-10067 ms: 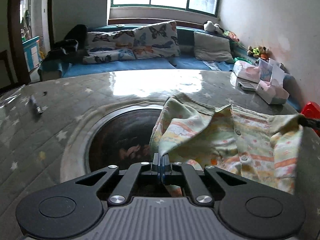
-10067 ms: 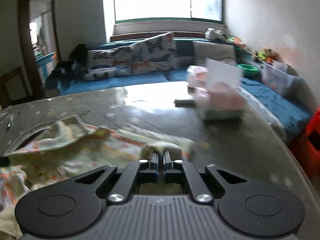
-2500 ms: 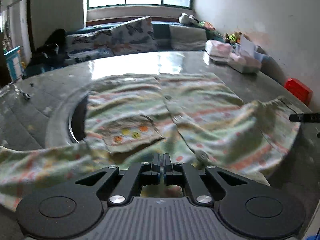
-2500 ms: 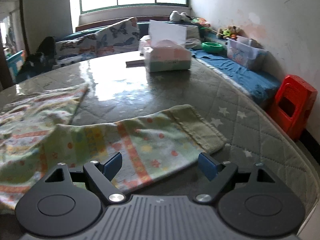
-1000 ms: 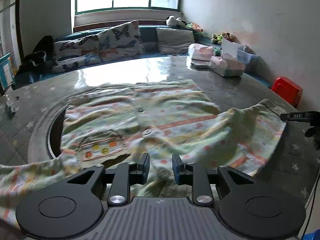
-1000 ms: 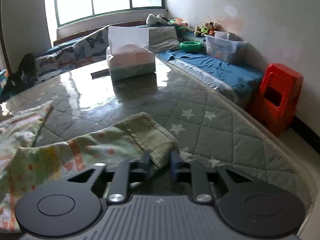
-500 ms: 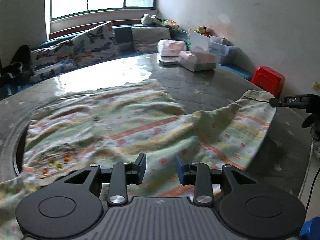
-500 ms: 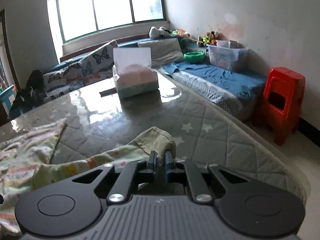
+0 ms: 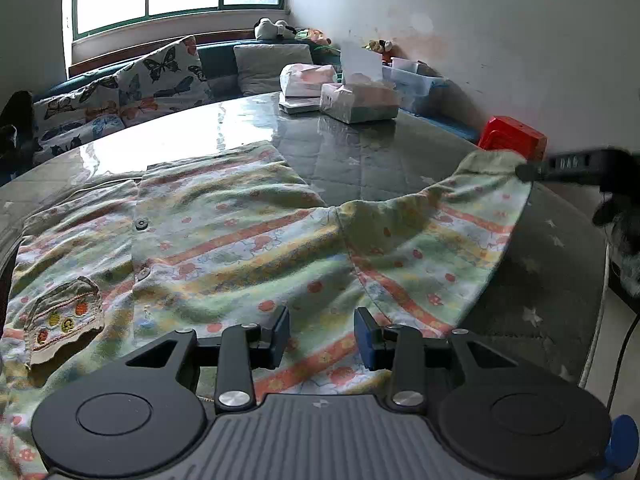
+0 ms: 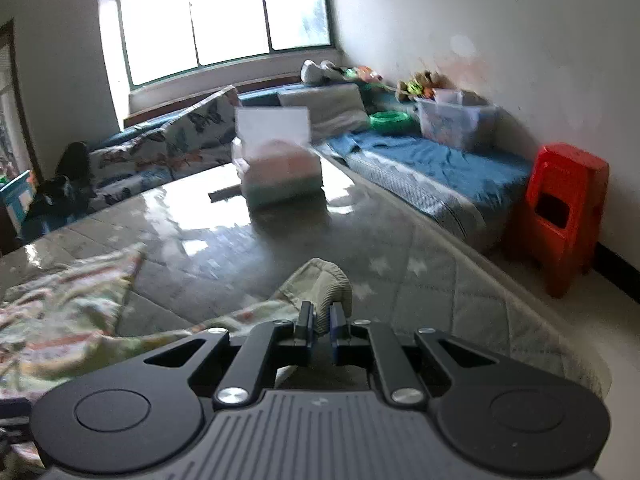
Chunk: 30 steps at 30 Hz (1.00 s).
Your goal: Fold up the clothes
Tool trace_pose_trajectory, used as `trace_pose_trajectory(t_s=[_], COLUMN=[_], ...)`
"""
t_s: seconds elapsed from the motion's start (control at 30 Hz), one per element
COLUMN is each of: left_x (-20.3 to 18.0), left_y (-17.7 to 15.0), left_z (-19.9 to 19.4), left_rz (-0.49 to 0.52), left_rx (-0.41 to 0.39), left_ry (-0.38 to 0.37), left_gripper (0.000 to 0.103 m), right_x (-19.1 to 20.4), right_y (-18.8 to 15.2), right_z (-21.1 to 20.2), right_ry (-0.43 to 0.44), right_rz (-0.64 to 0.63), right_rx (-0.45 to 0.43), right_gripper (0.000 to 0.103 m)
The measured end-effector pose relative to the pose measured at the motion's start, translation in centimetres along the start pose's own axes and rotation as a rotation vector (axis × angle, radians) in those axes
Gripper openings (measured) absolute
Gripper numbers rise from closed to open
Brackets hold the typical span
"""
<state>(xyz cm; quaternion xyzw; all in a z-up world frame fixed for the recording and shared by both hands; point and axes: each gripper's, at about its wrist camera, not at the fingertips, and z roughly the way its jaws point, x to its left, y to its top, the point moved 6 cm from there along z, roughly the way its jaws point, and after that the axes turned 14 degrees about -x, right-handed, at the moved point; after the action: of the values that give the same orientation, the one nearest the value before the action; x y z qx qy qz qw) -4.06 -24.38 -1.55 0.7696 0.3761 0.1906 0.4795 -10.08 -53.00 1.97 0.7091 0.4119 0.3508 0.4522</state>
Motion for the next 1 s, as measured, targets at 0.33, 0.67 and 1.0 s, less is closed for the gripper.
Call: trace_pose_trajectory(t_s=[0.33,0.67,1.0], left_x=[7.4,13.2,15.9], left_y=[2.1,-0.6,-2.2], left_z=[-5.2,-9.5,-11.9], left_rz=[-0.111,-0.235,-0.303], left_rx=[-0.121,-0.138,-0.150], left_ry=[0.162,0.294,0.370], left_gripper=[0.042,0.044,0.044], right_x=[9.1,23.4,33.5], right_y=[6.1,5.4,1.0], right_z=[-4.1,-4.3,-5.5], right_ry=[0.245,0.549,0.762], right_rz=[-0.103,-0.260,-0.334], right_rx=[-0.130,-0.102,-0.009], right_gripper=[0.007,0.007,0.007])
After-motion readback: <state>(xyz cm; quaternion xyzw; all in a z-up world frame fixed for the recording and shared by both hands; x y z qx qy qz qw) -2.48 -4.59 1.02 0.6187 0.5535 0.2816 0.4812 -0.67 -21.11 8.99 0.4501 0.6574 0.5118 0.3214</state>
